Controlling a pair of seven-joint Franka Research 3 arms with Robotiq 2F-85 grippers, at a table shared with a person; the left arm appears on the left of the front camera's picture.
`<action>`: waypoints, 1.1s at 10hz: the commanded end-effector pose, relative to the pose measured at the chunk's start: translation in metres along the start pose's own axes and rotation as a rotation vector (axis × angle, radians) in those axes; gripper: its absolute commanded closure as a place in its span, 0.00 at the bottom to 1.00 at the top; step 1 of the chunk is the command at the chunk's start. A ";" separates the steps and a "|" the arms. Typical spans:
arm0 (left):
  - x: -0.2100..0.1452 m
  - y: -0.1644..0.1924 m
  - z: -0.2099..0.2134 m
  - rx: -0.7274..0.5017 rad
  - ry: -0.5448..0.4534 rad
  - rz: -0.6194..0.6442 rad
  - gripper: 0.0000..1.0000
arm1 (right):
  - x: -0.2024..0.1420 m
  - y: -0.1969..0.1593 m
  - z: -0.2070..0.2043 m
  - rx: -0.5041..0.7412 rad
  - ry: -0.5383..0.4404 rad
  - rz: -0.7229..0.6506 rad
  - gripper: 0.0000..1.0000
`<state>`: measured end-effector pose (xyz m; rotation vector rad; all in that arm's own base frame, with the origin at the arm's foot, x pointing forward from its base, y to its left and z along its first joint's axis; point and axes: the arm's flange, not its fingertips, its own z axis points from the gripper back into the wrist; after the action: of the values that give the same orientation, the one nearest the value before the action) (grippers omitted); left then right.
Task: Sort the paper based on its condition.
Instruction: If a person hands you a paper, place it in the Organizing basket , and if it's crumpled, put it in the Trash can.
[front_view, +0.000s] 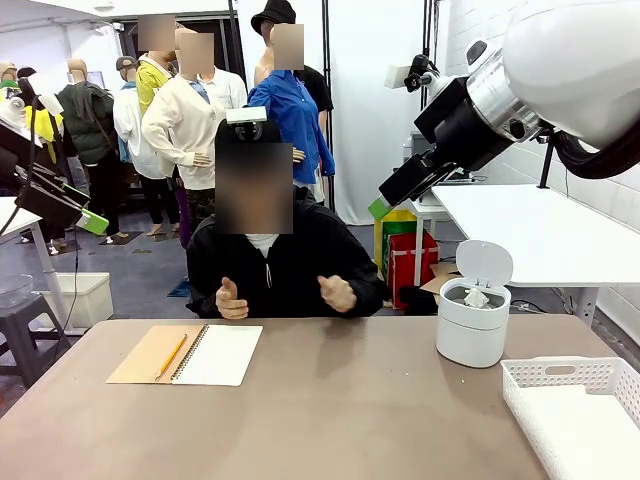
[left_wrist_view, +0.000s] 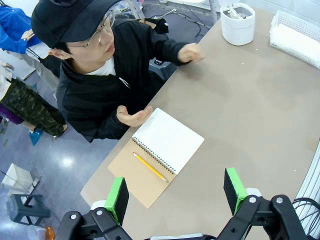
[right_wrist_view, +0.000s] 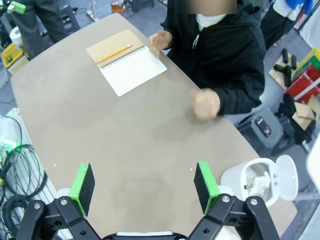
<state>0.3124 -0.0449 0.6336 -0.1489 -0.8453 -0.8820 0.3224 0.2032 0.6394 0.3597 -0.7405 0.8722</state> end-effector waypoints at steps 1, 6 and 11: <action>0.000 0.000 0.001 0.007 -0.001 0.006 0.00 | 0.000 0.000 -0.001 0.001 0.001 0.001 0.00; 0.000 0.000 0.001 0.007 -0.001 0.006 0.00 | 0.000 0.000 -0.001 0.001 0.001 0.001 0.00; 0.000 0.000 0.001 0.007 -0.001 0.006 0.00 | 0.000 0.000 -0.001 0.001 0.001 0.001 0.00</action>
<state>0.3124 -0.0449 0.6336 -0.1489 -0.8453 -0.8820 0.3224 0.2032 0.6394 0.3597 -0.7405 0.8722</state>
